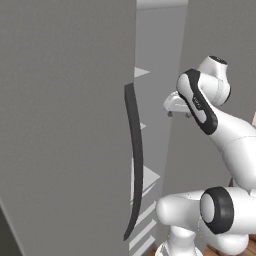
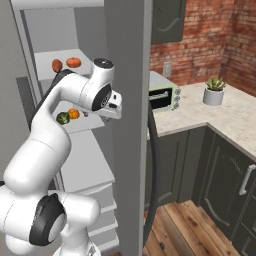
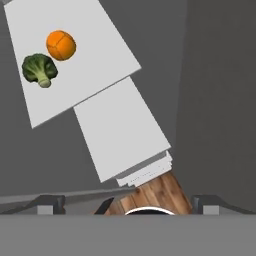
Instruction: Take the orange and broccoli from the second highest rack and move them to the highest rack where the squash and sweet potato are located, to maximize freezer space. Close the freezer door after rearranging.
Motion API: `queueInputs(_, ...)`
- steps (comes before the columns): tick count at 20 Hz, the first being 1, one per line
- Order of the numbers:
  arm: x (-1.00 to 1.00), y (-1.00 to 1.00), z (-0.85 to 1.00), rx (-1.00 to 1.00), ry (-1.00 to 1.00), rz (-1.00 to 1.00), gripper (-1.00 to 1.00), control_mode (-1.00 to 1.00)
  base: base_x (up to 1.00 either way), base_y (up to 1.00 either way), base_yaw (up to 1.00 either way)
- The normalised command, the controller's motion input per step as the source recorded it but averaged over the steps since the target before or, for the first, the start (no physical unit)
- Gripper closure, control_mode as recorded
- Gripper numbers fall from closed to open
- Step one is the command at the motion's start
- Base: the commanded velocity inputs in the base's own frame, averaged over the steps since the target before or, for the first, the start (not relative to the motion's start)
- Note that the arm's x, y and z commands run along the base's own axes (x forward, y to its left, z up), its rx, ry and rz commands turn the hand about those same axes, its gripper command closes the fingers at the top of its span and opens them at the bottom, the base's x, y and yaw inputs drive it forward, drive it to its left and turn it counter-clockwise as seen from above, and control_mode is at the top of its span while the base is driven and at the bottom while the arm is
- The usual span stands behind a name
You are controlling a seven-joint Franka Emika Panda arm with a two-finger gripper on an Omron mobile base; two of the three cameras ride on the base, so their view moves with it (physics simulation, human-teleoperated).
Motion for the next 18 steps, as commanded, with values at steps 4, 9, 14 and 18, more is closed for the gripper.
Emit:
queueInputs(4,0.19,0.00,-0.10,0.00,0.10,0.00,-1.00,-1.00,0.00,0.00,0.00)
queueInputs(9,0.00,0.34,-0.02,0.09,0.00,0.00,-1.00,-1.00,0.00,0.00,0.00)
queueInputs(14,0.04,0.47,-0.11,0.15,0.00,0.00,-1.00,-1.00,0.00,0.00,0.00)
queueInputs(18,0.01,0.54,-0.19,0.08,-0.04,0.00,-1.00,-1.00,0.00,0.00,0.00)
